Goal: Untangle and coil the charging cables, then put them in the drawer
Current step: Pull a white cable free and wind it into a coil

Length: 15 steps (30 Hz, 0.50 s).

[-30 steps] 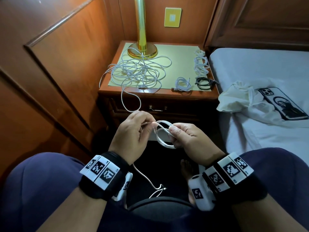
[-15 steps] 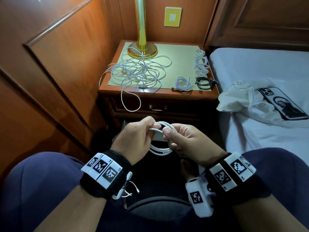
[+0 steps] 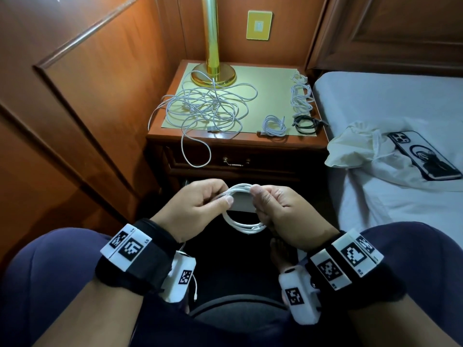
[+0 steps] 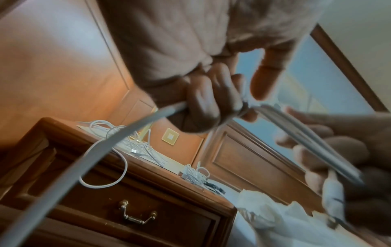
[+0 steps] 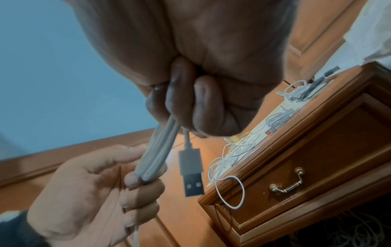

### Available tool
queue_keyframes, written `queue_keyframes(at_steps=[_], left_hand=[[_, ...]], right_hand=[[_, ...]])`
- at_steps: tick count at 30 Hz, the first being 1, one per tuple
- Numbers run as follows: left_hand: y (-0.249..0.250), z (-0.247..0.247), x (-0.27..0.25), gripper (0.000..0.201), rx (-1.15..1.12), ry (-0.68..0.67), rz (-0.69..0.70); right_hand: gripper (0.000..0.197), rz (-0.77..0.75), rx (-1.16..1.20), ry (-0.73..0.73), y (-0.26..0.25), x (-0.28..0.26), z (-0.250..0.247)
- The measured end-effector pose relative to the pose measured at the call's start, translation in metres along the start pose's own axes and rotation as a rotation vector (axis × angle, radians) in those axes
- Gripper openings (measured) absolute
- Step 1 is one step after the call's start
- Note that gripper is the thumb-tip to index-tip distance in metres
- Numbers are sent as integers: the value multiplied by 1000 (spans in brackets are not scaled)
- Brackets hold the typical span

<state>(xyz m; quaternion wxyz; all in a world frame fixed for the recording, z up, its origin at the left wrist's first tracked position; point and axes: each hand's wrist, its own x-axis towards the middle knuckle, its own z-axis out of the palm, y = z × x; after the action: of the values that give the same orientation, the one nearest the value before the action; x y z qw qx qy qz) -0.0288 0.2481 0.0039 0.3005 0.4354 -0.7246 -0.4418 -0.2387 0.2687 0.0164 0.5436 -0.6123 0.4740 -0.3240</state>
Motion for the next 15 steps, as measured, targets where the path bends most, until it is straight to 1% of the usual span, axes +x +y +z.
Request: queue_keyframes(at_steps=[1,3,5,8,10,11,12,14,15], left_hand=[[-1,-3,0,19,-82,41,-8],[-2,-10,0,7,-110,169,11],[-4,-9,2,10,-63,313,47],[-3,1,4,10,-49,481,46],[-4,8,4,8,74,573,50],[-5,11,4,8,110,581,25],[-5,13,4,7,85,556,-29],[-2,19,3,3,-138,470,-169],[1,22,2,5,-254,434,-220]], right_hand=[[43,19,59,11,-1,0,-2],[42,46,137,-6,-3,0,-4],[45,45,119,-46,-3,-1,-4],[49,24,77,-98,1,-1,-2],[47,29,120,-90,1,-1,-3],[48,35,148,-77,0,-1,-5],[47,37,168,-68,0,0,-6],[43,28,167,-68,-1,0,-6],[43,19,142,-69,-1,0,-5]])
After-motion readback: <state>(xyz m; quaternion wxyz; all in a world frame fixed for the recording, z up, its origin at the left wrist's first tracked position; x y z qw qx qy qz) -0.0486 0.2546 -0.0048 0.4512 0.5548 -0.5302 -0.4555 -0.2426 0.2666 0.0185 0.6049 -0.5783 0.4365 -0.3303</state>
